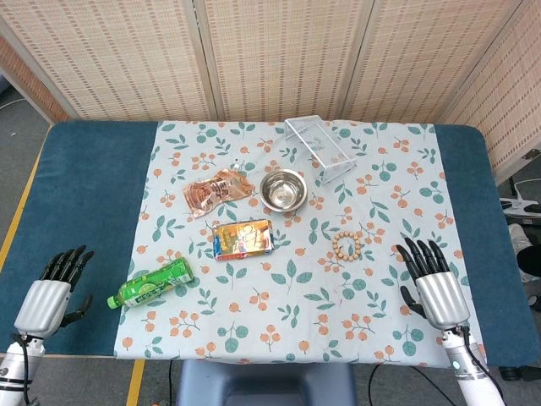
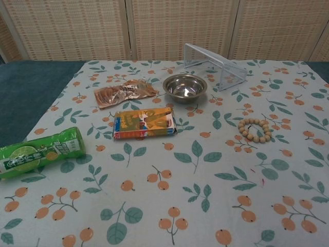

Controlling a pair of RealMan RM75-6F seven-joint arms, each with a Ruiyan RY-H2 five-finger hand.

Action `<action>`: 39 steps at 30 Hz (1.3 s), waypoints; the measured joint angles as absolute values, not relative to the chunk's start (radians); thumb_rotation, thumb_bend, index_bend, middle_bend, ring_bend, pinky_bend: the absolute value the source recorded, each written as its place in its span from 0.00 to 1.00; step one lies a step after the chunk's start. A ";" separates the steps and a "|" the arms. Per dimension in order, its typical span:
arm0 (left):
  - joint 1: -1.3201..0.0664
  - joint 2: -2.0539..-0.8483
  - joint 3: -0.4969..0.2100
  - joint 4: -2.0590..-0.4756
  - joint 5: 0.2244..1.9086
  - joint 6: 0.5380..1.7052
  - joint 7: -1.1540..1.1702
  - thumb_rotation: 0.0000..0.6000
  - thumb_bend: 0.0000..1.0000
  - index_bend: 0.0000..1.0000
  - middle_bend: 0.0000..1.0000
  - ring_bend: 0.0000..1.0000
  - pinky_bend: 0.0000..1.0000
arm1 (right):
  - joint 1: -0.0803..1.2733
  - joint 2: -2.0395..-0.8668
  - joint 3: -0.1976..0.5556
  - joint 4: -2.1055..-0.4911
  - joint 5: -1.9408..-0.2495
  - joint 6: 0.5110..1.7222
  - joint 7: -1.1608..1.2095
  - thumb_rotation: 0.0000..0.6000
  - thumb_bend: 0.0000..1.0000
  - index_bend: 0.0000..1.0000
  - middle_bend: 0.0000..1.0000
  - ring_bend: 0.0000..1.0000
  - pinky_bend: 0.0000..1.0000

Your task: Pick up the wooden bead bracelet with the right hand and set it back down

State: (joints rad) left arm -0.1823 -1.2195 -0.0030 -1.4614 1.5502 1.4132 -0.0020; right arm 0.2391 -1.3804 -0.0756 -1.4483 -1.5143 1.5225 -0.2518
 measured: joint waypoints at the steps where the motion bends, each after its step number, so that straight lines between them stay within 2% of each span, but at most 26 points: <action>1: -0.182 -1.221 -0.004 -1.460 1.551 1.416 0.000 1.00 0.44 0.00 0.00 0.00 0.09 | 0.238 -1.379 -0.072 -1.448 -1.515 1.517 -0.250 0.90 0.34 0.00 0.00 0.00 0.00; 8: -0.178 -1.235 -0.017 -1.441 1.540 1.431 0.002 1.00 0.42 0.00 0.00 0.00 0.08 | 0.241 -1.385 -0.057 -1.440 -1.526 1.479 -0.245 0.90 0.34 0.00 0.00 0.00 0.00; 13: -0.178 -1.235 -0.022 -1.434 1.535 1.431 -0.012 1.00 0.42 0.00 0.00 0.00 0.08 | 0.285 -1.386 -0.035 -1.429 -1.508 1.376 -0.270 0.90 0.34 0.01 0.05 0.00 0.00; 21: -0.181 -1.220 -0.016 -1.448 1.529 1.409 -0.018 1.00 0.42 0.00 0.00 0.00 0.08 | 0.430 -1.408 0.024 -1.390 -1.461 1.129 -0.320 0.89 0.34 0.24 0.22 0.00 0.00; 24: -0.182 -1.216 -0.014 -1.454 1.525 1.402 -0.015 1.00 0.43 0.00 0.00 0.00 0.09 | 0.484 -1.443 0.045 -1.347 -1.443 1.064 -0.345 0.89 0.34 0.29 0.26 0.00 0.00; 30: -0.182 -1.211 -0.014 -1.459 1.522 1.398 -0.017 1.00 0.43 0.00 0.00 0.00 0.09 | 0.539 -1.512 0.068 -1.268 -1.411 0.991 -0.386 0.89 0.34 0.32 0.28 0.00 0.00; 39: -0.182 -1.207 -0.012 -1.464 1.525 1.395 -0.024 1.00 0.42 0.00 0.00 0.00 0.09 | 0.560 -1.558 0.074 -1.189 -1.379 0.962 -0.401 0.90 0.34 0.39 0.34 0.00 0.00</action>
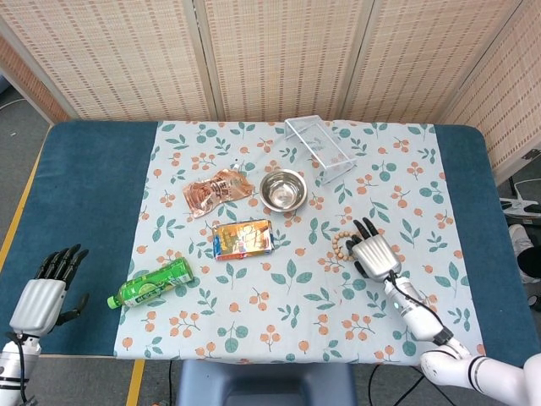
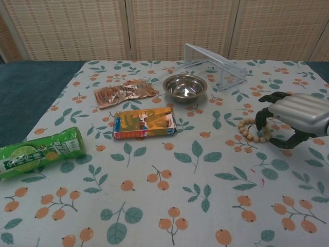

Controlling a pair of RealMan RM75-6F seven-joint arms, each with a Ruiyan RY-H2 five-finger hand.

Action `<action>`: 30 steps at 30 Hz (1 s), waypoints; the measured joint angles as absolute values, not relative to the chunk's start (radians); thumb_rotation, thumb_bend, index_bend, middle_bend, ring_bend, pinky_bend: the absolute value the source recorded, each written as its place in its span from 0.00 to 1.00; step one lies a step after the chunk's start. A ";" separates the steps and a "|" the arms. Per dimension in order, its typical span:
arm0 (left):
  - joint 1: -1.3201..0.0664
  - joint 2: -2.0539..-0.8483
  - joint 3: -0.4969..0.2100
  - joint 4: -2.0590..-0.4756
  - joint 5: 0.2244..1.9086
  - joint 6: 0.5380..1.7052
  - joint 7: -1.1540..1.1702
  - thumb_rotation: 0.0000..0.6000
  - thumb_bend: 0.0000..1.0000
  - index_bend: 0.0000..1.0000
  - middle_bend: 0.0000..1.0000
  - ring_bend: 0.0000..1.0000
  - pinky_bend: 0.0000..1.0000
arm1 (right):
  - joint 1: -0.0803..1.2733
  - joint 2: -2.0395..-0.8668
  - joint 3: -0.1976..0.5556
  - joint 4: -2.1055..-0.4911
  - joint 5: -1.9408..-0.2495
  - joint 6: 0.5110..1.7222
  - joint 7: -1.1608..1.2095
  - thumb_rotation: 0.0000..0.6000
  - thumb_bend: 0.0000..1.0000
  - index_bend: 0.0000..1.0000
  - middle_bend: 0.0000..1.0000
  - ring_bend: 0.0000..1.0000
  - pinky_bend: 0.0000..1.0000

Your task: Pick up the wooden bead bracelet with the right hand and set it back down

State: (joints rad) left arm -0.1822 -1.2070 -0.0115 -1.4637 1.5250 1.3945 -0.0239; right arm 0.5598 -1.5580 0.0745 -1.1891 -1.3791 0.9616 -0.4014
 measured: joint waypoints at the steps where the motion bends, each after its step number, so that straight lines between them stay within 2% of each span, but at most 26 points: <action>1: -0.183 -1.207 -0.011 -1.464 1.525 1.393 -0.024 1.00 0.43 0.00 0.00 0.00 0.09 | 0.561 -1.561 0.073 -1.186 -1.378 0.958 -0.401 0.90 0.34 0.40 0.34 0.00 0.00; 11: -0.185 -1.208 -0.010 -1.468 1.522 1.386 -0.020 1.00 0.43 0.00 0.00 0.00 0.09 | 0.597 -1.590 0.061 -1.157 -1.387 0.928 -0.455 0.95 0.34 0.42 0.36 0.00 0.00; 15: -0.186 -1.206 -0.010 -1.467 1.523 1.384 -0.028 1.00 0.43 0.00 0.00 0.00 0.09 | 0.602 -1.601 0.053 -1.146 -1.389 0.925 -0.477 1.00 0.34 0.49 0.40 0.03 0.00; 23: -0.187 -1.204 -0.009 -1.467 1.523 1.381 -0.031 1.00 0.43 0.00 0.00 0.00 0.09 | 0.598 -1.619 0.039 -1.116 -1.382 0.925 -0.505 1.00 0.35 0.64 0.51 0.13 0.00; 26: -0.186 -1.203 -0.008 -1.469 1.523 1.381 -0.029 1.00 0.43 0.00 0.00 0.00 0.09 | 0.600 -1.621 0.040 -1.116 -1.380 0.926 -0.499 1.00 0.44 0.70 0.55 0.17 0.00; 28: -0.186 -1.203 -0.008 -1.469 1.522 1.381 -0.028 1.00 0.43 0.00 0.00 0.00 0.09 | 0.601 -1.619 0.042 -1.121 -1.385 0.930 -0.487 1.00 0.59 0.76 0.59 0.22 0.00; 30: -0.186 -1.204 -0.009 -1.469 1.522 1.381 -0.025 1.00 0.43 0.00 0.00 0.00 0.09 | 0.602 -1.614 0.043 -1.128 -1.393 0.938 -0.463 1.00 0.68 0.80 0.62 0.25 0.00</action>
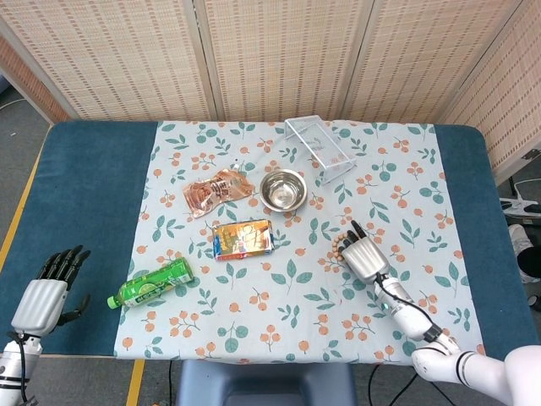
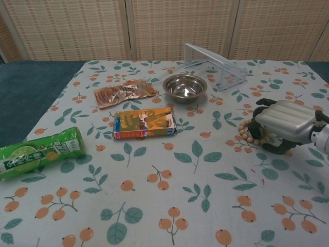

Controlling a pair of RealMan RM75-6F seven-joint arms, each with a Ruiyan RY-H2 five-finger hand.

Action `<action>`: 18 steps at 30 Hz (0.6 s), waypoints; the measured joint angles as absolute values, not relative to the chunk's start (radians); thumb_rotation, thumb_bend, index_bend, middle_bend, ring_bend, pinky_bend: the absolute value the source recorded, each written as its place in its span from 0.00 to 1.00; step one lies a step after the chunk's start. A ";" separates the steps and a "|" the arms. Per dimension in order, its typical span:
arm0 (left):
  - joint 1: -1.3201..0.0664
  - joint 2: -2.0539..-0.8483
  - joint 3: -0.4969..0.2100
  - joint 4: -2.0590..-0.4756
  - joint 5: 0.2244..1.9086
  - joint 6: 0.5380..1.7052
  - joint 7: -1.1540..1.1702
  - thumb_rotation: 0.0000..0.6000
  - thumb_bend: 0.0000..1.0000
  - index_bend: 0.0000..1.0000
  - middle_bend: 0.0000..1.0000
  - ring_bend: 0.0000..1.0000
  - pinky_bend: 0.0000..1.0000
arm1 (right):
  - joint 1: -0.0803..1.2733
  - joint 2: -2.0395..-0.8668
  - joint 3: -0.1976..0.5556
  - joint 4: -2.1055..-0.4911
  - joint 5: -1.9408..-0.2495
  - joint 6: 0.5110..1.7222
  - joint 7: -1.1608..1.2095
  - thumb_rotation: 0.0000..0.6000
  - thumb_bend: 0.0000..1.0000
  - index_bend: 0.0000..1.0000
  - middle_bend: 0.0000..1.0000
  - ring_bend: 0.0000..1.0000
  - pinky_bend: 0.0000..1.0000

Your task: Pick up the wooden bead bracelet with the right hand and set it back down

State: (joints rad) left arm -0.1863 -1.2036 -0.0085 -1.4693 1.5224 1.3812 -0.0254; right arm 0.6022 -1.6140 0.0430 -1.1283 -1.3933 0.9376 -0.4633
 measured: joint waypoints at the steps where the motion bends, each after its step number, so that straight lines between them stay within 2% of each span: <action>1: -0.186 -1.204 -0.008 -1.470 1.523 1.381 -0.025 1.00 0.43 0.00 0.00 0.00 0.09 | 0.603 -1.611 0.044 -1.131 -1.398 0.942 -0.450 1.00 0.71 0.81 0.63 0.26 0.00; 11: -0.187 -1.204 -0.008 -1.470 1.524 1.381 -0.025 1.00 0.43 0.00 0.00 0.00 0.09 | 0.610 -1.573 0.043 -1.162 -1.419 0.939 -0.332 1.00 0.72 0.87 0.68 0.31 0.00; 18: -0.187 -1.205 -0.008 -1.471 1.524 1.382 -0.022 1.00 0.43 0.00 0.00 0.00 0.09 | 0.613 -1.539 0.077 -1.250 -1.340 0.849 -0.126 1.00 0.72 0.87 0.68 0.31 0.00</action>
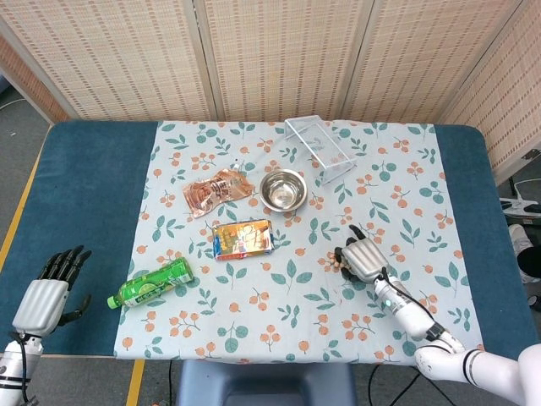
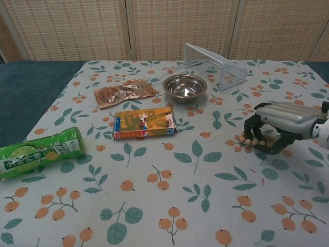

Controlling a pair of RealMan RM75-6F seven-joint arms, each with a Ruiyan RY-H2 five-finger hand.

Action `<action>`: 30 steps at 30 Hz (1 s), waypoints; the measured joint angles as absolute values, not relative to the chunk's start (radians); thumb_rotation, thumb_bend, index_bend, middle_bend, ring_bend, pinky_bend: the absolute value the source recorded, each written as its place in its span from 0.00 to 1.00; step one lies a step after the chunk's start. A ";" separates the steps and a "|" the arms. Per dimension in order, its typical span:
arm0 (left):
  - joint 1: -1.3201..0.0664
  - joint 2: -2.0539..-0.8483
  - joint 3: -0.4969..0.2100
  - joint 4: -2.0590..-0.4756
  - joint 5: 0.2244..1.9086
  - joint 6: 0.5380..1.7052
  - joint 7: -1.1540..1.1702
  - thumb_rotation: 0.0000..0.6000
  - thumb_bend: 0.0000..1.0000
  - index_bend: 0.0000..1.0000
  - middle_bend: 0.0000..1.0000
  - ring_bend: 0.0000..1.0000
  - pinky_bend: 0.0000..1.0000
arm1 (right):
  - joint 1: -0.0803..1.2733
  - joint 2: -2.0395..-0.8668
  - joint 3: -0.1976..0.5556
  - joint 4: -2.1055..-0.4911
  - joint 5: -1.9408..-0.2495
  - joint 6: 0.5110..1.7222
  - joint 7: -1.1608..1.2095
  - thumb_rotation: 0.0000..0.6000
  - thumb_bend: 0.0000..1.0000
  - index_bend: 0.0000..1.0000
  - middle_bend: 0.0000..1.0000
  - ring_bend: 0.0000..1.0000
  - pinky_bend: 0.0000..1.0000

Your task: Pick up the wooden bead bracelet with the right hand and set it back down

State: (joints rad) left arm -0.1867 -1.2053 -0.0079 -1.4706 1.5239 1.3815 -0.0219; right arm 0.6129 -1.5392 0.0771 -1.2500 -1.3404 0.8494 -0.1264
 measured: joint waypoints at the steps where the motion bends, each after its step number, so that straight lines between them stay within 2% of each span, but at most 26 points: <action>1: -0.187 -1.205 -0.008 -1.471 1.524 1.382 -0.022 1.00 0.43 0.00 0.00 0.00 0.09 | 0.614 -1.532 0.085 -1.267 -1.326 0.832 -0.082 1.00 0.72 0.87 0.68 0.31 0.00; 15: -0.190 -1.209 -0.006 -1.471 1.524 1.374 -0.018 1.00 0.43 0.00 0.00 0.00 0.09 | 0.595 -1.386 0.263 -1.496 -1.226 0.617 0.707 1.00 0.72 0.87 0.68 0.31 0.00; 25: -0.192 -1.210 -0.005 -1.472 1.525 1.371 -0.020 1.00 0.43 0.00 0.00 0.00 0.09 | 0.536 -1.366 0.355 -1.569 -1.269 0.533 1.305 1.00 0.72 0.83 0.68 0.31 0.00; 30: -0.190 -1.206 -0.006 -1.475 1.525 1.376 -0.023 1.00 0.43 0.00 0.00 0.00 0.09 | 0.507 -1.382 0.366 -1.569 -1.381 0.516 1.649 1.00 0.72 0.82 0.68 0.31 0.00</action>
State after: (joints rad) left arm -0.1897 -1.2064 -0.0060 -1.4745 1.5247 1.3761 -0.0232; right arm 0.5069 -1.3817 0.3665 -1.5689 -1.3806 0.5163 1.6493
